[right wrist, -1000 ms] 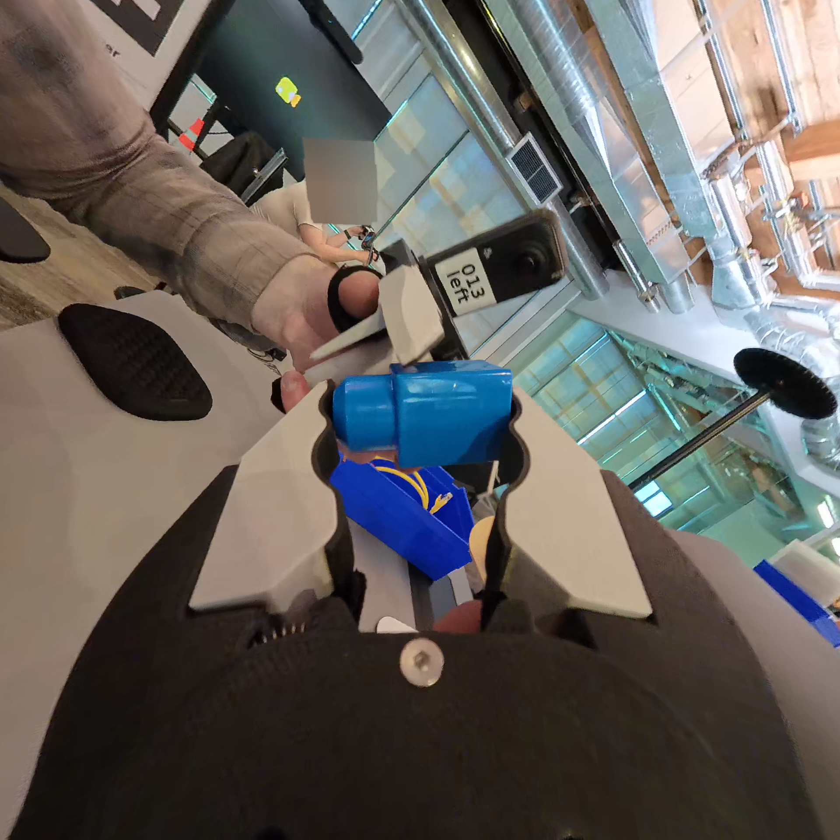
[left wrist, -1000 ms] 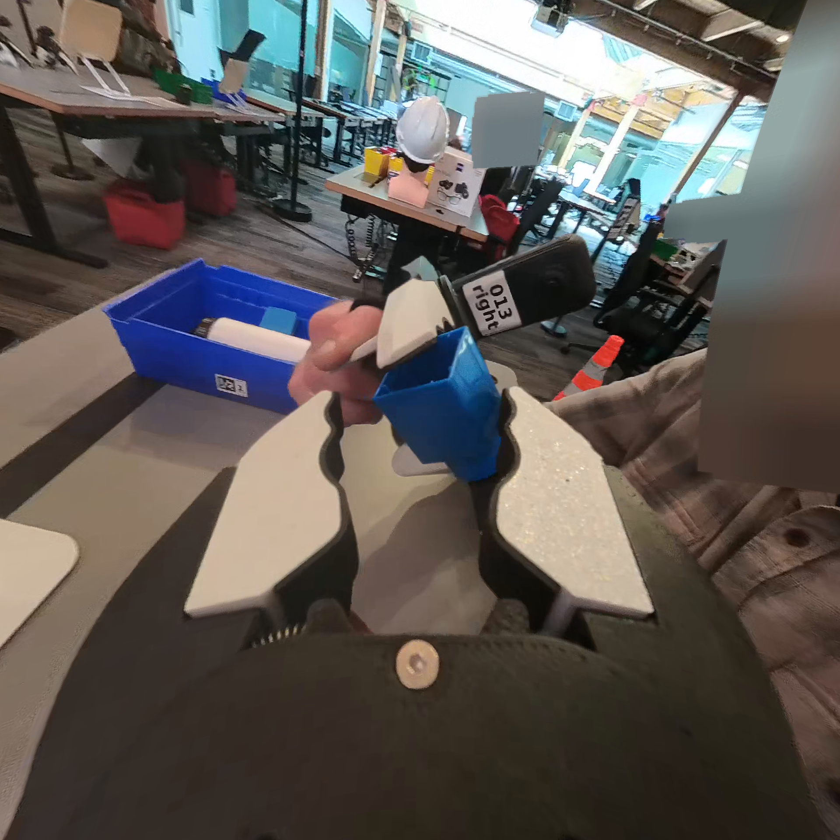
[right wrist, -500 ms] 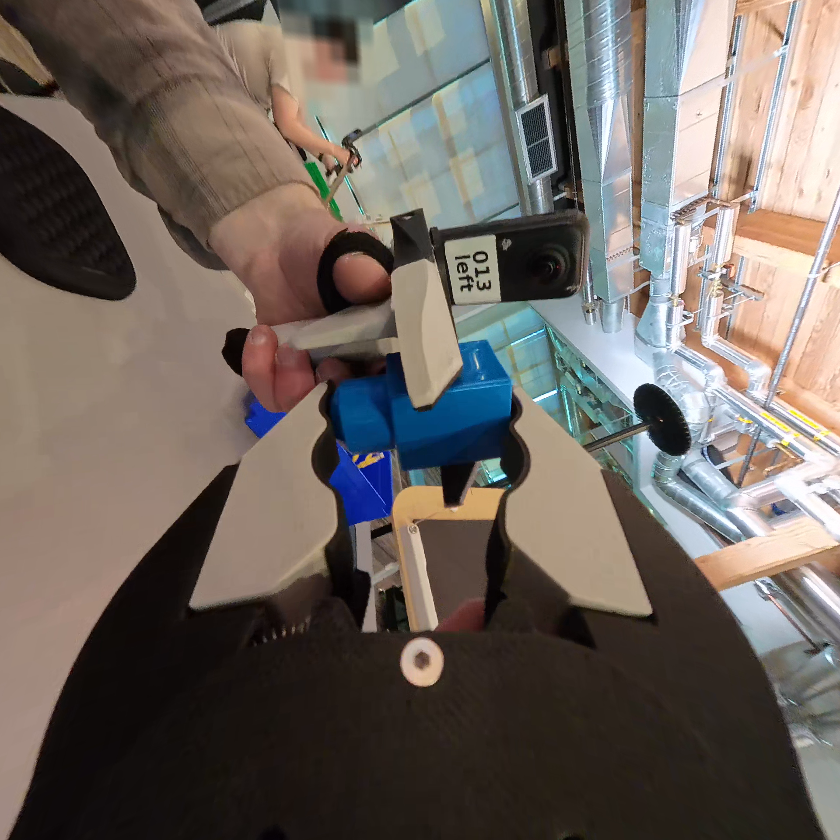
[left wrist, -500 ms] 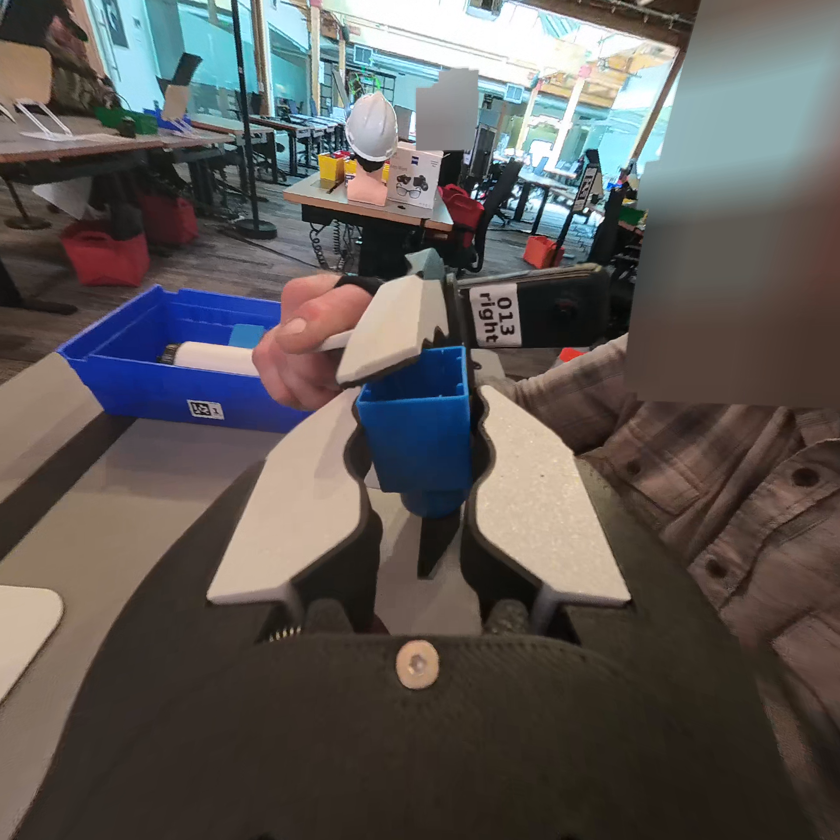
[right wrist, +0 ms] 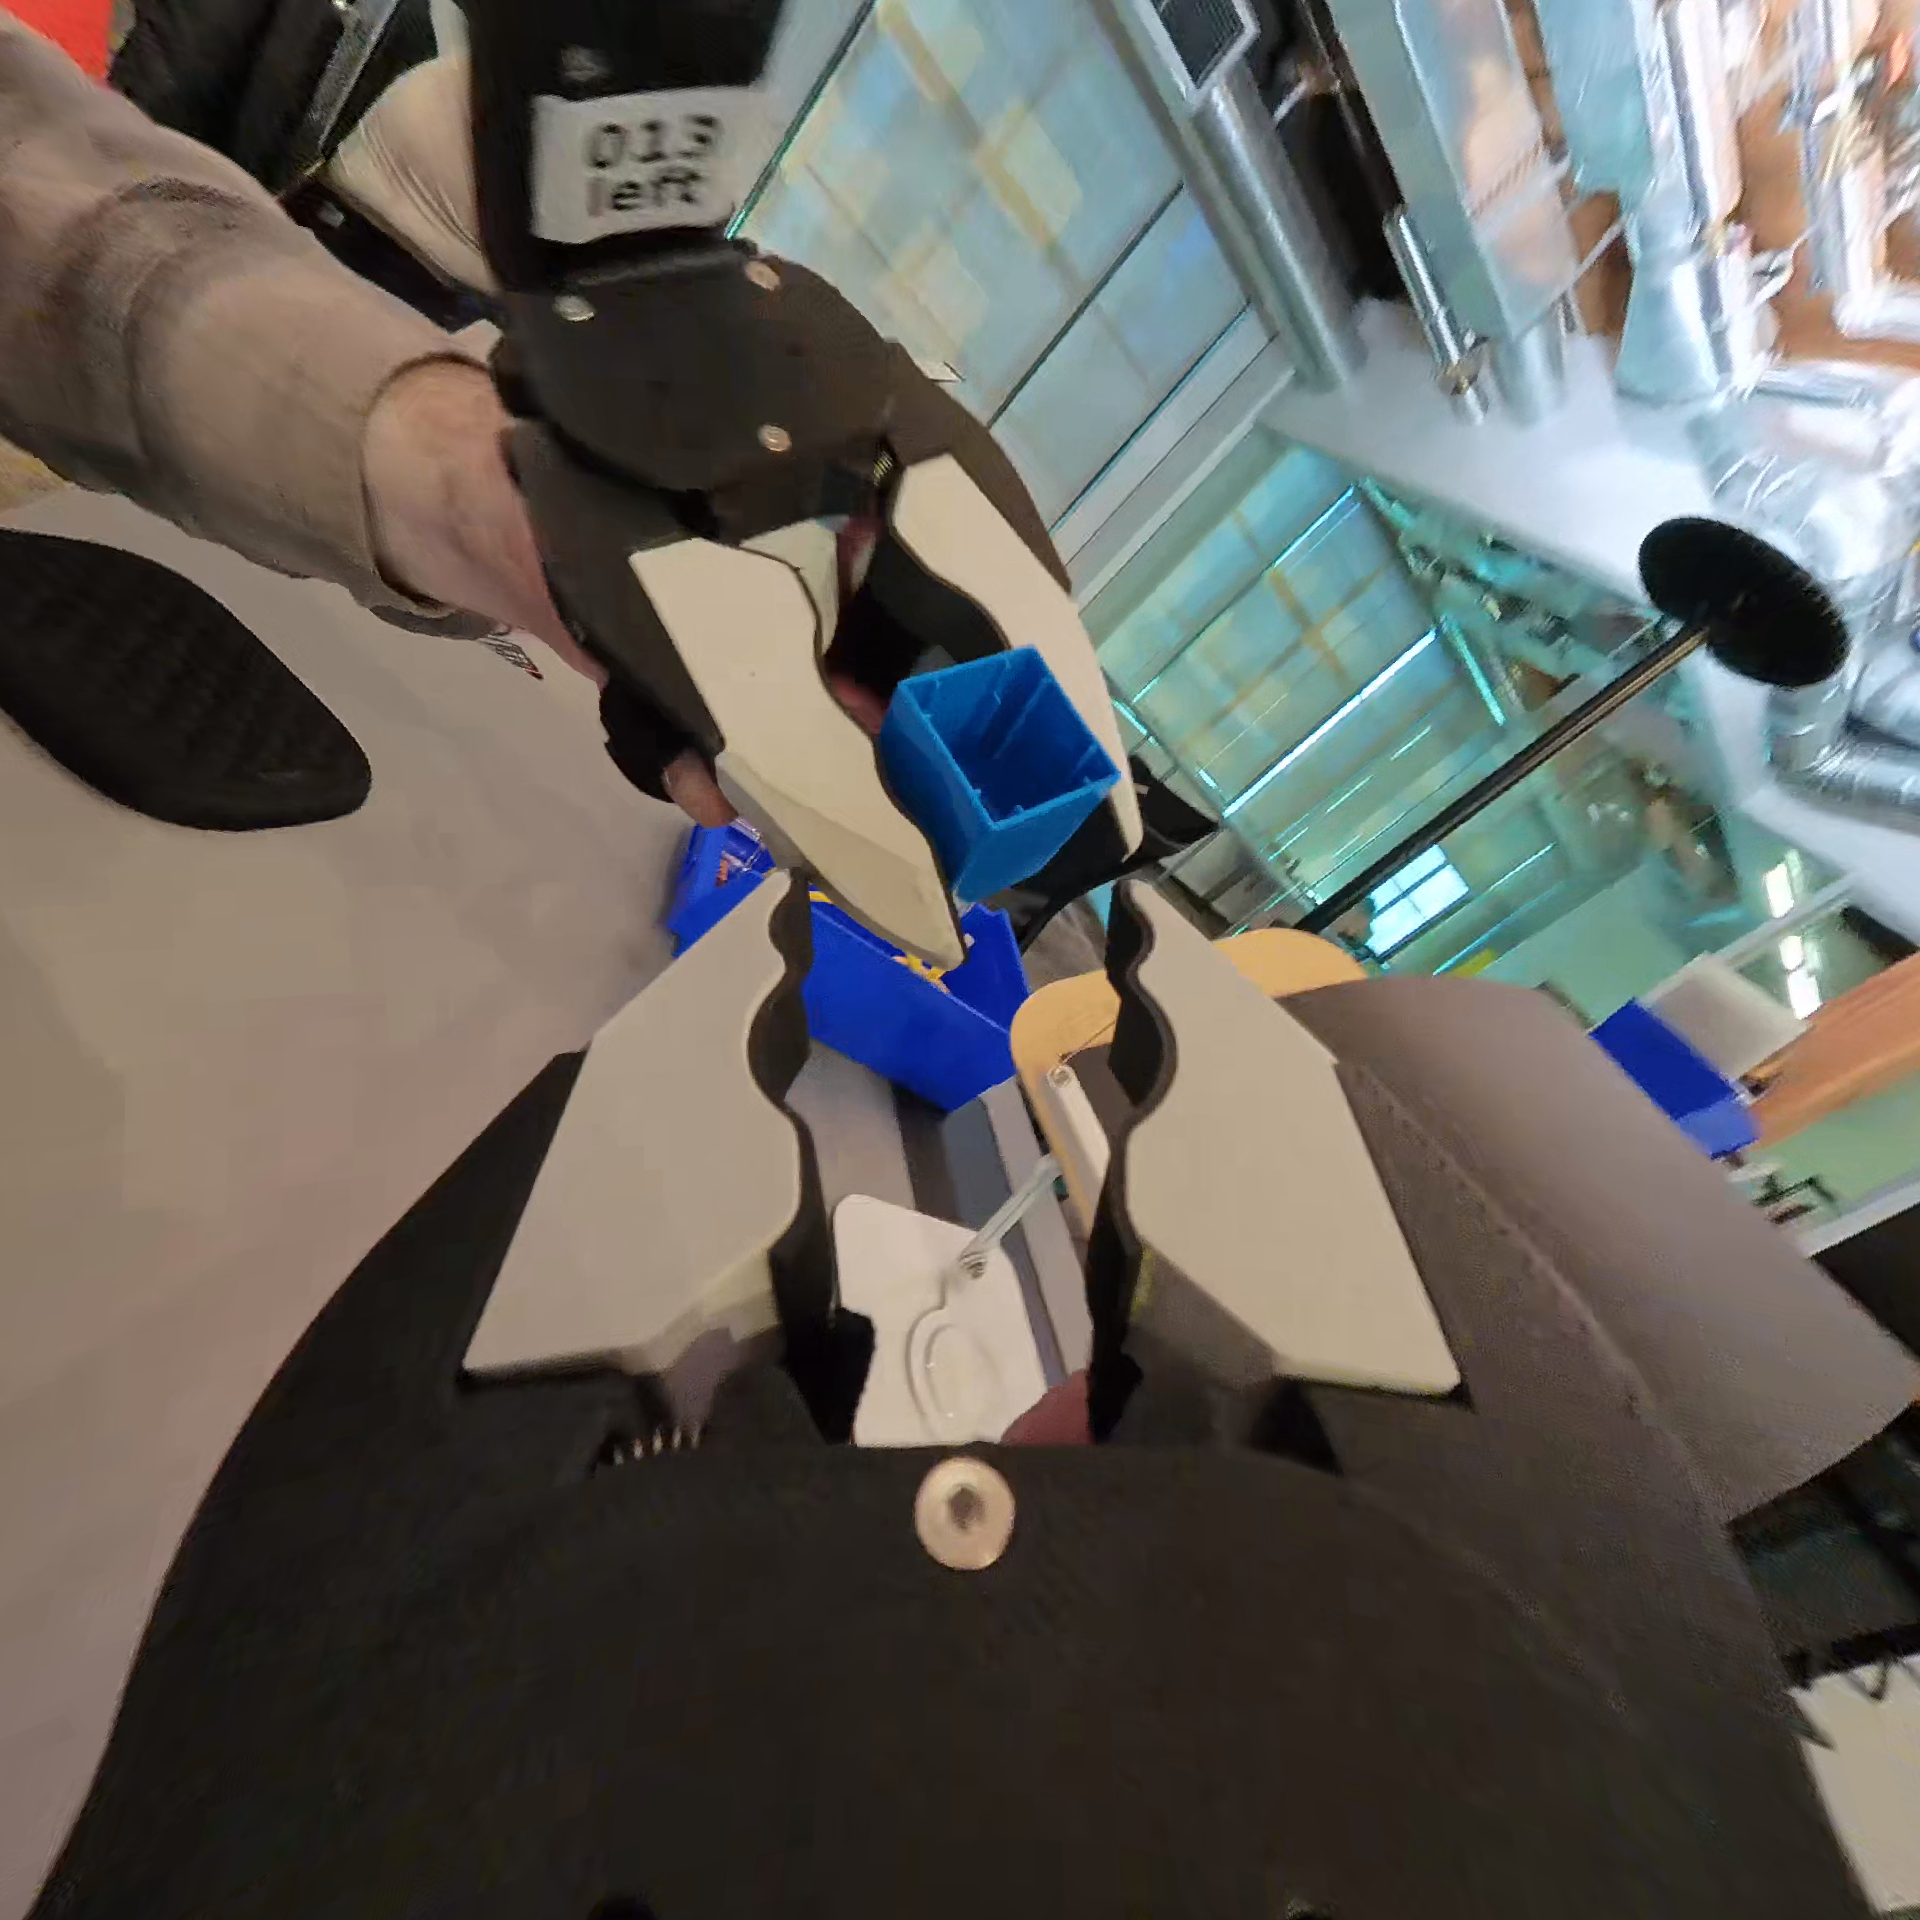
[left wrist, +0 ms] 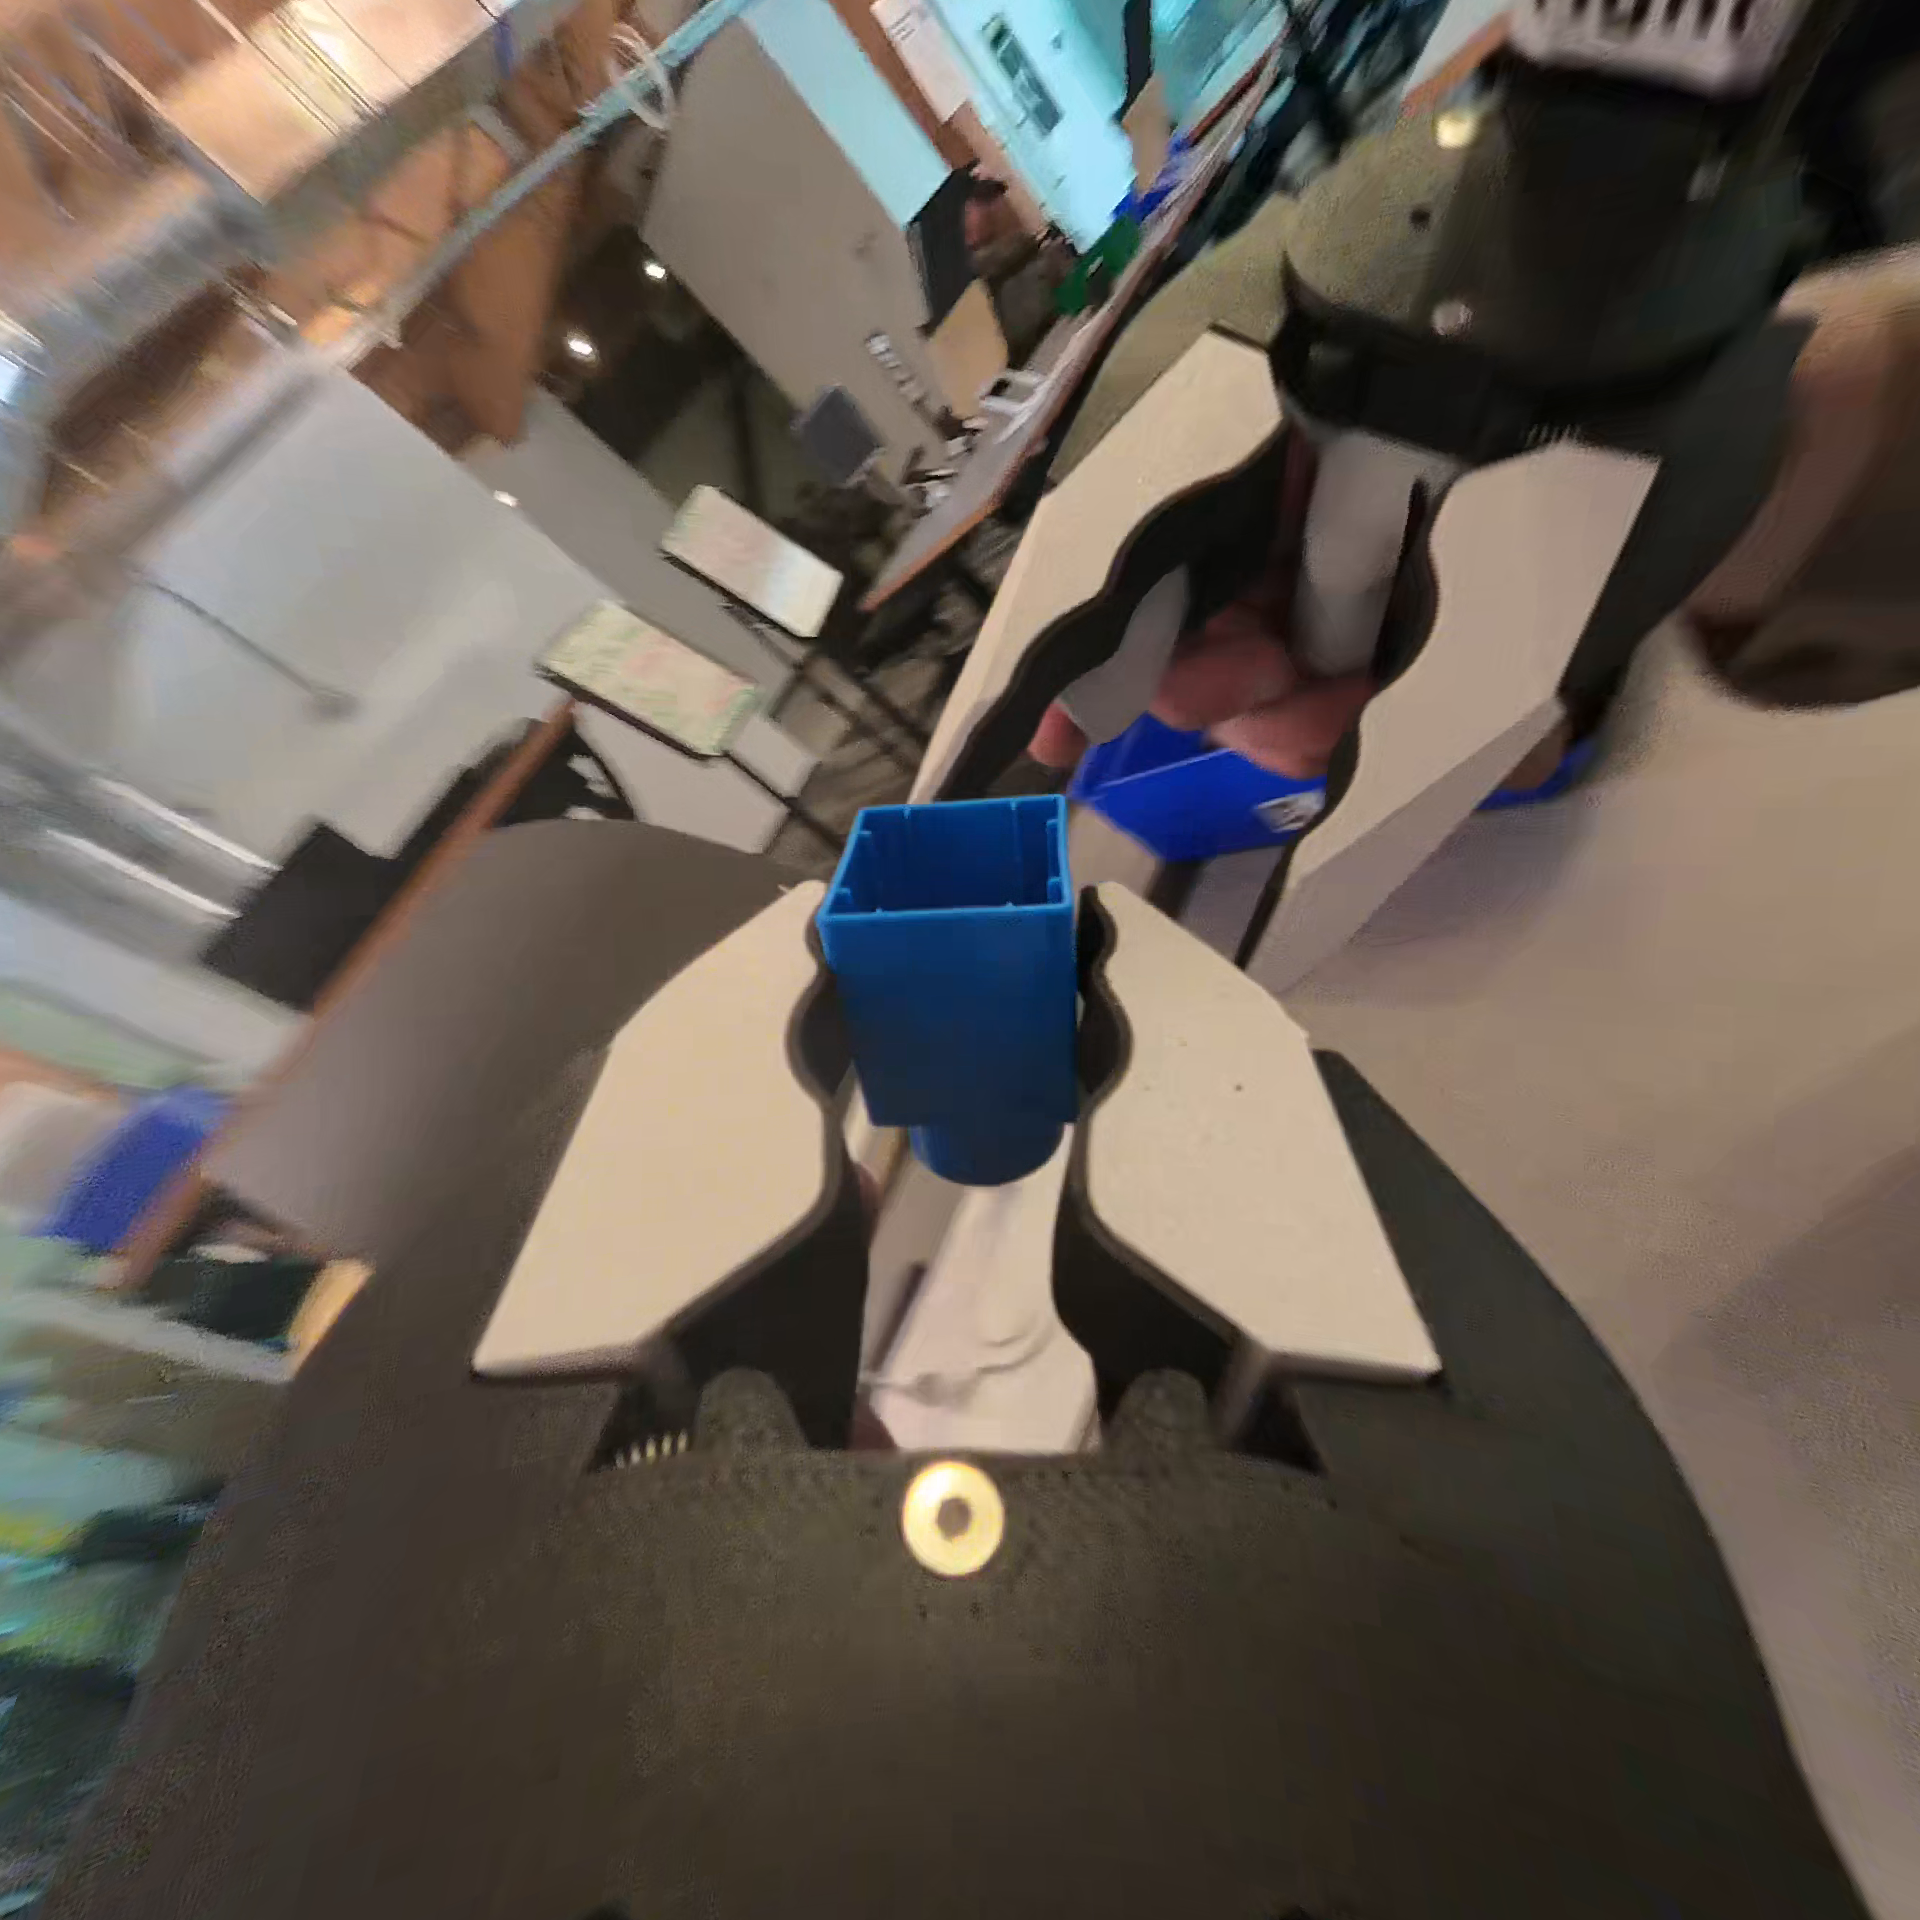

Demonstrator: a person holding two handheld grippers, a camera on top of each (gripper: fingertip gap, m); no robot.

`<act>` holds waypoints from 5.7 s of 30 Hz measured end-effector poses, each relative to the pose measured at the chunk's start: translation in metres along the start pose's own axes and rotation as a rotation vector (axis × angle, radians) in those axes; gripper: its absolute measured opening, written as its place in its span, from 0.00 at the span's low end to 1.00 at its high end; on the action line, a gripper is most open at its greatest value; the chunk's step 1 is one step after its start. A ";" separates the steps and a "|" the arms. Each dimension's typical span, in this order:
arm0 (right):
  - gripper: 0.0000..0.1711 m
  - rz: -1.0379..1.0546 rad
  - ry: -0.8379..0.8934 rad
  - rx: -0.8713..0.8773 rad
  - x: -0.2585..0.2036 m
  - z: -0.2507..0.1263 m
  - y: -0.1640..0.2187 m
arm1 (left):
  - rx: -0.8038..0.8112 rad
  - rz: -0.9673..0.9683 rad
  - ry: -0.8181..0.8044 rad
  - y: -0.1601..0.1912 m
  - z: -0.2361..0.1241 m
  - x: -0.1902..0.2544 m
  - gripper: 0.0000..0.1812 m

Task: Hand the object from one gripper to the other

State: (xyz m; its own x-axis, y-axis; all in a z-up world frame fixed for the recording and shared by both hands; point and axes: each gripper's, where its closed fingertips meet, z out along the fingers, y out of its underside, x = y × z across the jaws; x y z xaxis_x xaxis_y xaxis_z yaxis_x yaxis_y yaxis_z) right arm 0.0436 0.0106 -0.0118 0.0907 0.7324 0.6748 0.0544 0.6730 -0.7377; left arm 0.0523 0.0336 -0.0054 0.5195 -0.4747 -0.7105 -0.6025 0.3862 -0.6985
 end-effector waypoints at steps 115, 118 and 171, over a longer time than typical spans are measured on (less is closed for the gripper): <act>0.00 1.149 0.003 0.183 0.018 0.041 0.043 | -0.235 1.063 -0.525 0.042 -0.005 -0.024 0.45; 0.00 1.114 0.009 0.153 0.012 0.045 0.044 | -0.245 1.077 -0.535 0.049 -0.001 -0.025 0.42; 0.00 0.748 0.047 0.018 0.010 0.040 0.047 | -0.260 0.977 -0.188 0.054 0.011 -0.012 0.31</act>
State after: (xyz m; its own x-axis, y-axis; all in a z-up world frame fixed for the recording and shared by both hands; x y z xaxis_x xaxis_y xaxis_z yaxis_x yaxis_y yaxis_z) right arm 0.0070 0.0533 -0.0391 0.1391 0.9902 -0.0088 -0.0550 -0.0011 -0.9985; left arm 0.0202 0.0684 -0.0351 -0.1952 0.0955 -0.9761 -0.9138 0.3437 0.2163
